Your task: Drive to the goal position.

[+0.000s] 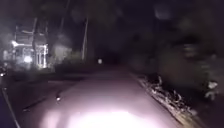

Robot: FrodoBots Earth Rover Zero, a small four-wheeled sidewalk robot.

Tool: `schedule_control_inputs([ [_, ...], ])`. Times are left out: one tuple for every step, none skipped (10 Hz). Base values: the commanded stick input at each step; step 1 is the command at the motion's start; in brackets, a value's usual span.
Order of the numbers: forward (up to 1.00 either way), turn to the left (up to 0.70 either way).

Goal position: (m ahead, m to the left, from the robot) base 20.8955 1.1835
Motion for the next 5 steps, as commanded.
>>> schedule_control_inputs([
  [0.5,0.0],
  [0.5,0.0],
  [0.5,0.0],
  [0.5,0.0],
  [0.5,0.0],
])
